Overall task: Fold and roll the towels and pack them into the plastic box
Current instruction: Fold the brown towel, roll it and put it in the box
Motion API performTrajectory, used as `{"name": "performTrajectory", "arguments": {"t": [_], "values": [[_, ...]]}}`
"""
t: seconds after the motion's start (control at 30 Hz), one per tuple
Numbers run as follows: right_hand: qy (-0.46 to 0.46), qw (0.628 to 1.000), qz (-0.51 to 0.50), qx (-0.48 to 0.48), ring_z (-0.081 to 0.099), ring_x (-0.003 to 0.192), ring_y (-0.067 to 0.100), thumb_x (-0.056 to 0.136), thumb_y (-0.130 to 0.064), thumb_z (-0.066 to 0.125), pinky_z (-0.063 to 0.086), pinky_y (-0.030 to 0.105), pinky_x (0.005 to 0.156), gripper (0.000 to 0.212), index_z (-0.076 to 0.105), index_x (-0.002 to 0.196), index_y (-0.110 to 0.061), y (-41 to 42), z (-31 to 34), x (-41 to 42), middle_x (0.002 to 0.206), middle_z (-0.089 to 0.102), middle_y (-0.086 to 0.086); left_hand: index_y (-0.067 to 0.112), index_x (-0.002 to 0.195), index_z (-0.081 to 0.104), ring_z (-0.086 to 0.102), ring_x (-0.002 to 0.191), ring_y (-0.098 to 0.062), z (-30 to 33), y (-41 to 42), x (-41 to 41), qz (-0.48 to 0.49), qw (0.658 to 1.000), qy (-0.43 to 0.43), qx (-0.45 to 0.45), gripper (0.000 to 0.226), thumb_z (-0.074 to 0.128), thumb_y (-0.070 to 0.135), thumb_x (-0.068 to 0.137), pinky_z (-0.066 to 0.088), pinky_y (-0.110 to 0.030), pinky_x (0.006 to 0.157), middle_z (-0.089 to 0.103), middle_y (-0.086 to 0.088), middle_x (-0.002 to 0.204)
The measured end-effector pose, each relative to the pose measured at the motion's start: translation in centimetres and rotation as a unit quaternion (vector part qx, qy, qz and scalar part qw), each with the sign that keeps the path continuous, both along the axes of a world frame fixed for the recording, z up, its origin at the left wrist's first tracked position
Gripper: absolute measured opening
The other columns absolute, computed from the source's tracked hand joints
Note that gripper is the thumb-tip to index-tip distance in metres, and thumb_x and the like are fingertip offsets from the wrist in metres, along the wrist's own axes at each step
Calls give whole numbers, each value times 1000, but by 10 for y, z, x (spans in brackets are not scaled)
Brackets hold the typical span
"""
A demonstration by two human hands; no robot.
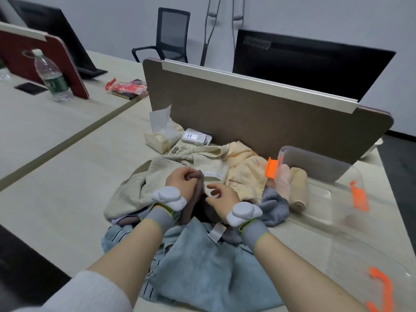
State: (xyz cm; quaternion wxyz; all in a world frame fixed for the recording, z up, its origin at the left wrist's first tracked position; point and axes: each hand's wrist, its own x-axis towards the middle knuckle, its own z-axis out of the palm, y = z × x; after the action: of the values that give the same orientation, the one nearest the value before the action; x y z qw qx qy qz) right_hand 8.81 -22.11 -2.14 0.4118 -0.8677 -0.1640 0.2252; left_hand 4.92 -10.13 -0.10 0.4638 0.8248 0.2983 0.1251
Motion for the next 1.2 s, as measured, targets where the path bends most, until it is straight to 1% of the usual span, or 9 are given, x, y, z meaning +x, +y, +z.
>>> {"name": "performTrajectory", "arguments": {"t": [0.1,0.17,0.23,0.3,0.4,0.5,0.73,0.87,1.2], "values": [[29,997,-49,54,54,87,14,85,-6,62,43,23,81,13,70,91,-15,-6,6,0,85,60,-1,30,67,50,54,78,-20,12,-7,8,3,999,-32,1,33,58,1,80,41,-23,73,55,6,70],[44,994,-59,75,59,89,15,82,-6,65,48,29,88,22,65,72,-25,-8,8,0,76,63,-6,31,65,49,52,78,-17,21,-11,14,-8,999,-48,-15,38,53,-3,81,39,-22,74,53,9,70],[37,995,-55,71,64,96,20,79,-11,69,50,34,95,11,72,89,-15,-16,12,0,87,70,0,31,71,55,54,79,-15,31,-21,22,-31,996,-67,-39,41,48,-8,82,43,-19,73,57,7,77],[39,994,-74,76,65,102,26,78,-19,71,51,39,96,30,69,106,-7,-28,18,2,98,71,4,21,84,64,56,78,-13,44,-39,30,-53,992,-87,-77,39,45,-13,81,46,-12,69,60,4,82],[32,994,-90,52,61,91,21,85,-18,63,48,31,86,8,65,78,-22,-35,23,6,80,63,-2,11,106,68,57,90,-15,57,-56,38,-69,991,-87,-80,44,42,-14,81,45,-19,81,63,1,91],[-16,989,-144,28,49,80,21,89,-12,49,38,31,73,36,42,55,-24,-51,28,16,78,54,6,12,111,68,60,100,-15,64,-66,44,-105,992,-68,-11,44,44,-8,80,43,-18,88,67,-5,108],[5,990,-139,18,61,100,23,70,-28,63,51,41,93,10,57,76,-33,-78,42,23,88,59,-8,14,95,73,65,101,-27,82,-83,50,-115,990,-19,81,23,54,9,83,51,-31,89,72,-9,102],[14,993,-115,33,56,109,22,77,-31,71,49,38,95,49,54,119,-12,-80,48,12,111,58,2,13,89,70,64,95,-27,93,-94,47,-101,990,-32,96,13,59,16,84,50,-30,83,71,-9,94],[-28,987,-137,78,57,96,19,86,-30,63,42,26,84,37,58,116,-10,-94,78,8,114,64,5,15,66,52,48,77,-22,138,-111,43,-70,984,-132,93,22,57,21,87,34,-25,68,54,-7,86]]}}
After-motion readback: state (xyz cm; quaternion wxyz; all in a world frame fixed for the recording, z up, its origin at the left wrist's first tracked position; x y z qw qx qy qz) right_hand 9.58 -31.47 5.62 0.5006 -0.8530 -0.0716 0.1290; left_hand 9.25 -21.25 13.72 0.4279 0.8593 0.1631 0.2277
